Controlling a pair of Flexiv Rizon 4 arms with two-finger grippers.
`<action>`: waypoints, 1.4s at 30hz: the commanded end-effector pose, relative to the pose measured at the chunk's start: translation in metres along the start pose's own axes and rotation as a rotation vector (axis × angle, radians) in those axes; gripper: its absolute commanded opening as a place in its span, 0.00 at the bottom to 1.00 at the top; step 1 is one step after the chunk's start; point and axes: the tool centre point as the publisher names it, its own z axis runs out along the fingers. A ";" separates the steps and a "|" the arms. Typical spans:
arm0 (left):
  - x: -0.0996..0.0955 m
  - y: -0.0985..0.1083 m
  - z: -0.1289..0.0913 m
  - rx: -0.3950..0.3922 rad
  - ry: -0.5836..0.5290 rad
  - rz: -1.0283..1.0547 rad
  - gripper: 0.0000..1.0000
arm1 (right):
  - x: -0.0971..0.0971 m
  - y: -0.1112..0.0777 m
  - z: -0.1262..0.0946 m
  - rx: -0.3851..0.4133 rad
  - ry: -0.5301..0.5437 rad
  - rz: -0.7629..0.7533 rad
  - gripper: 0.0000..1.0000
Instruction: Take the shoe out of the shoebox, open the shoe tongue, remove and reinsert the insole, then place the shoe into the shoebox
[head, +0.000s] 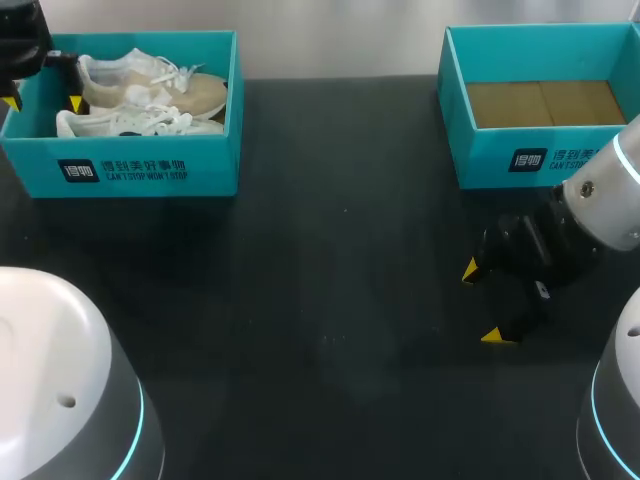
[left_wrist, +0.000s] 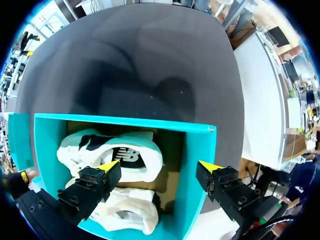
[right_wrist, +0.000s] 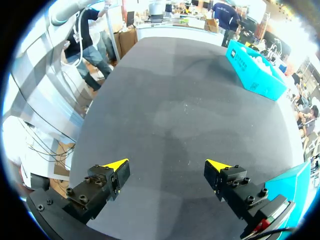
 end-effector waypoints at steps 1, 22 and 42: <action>0.000 -0.003 0.008 -0.050 -0.003 0.001 1.00 | 0.001 0.000 0.001 0.002 -0.002 -0.001 1.00; -0.002 0.006 0.038 -0.031 -0.011 -0.022 1.00 | 0.001 0.000 0.001 0.002 -0.002 -0.001 1.00; 0.000 0.022 0.070 -0.011 -0.012 -0.012 1.00 | 0.001 0.000 0.001 0.002 -0.002 -0.001 1.00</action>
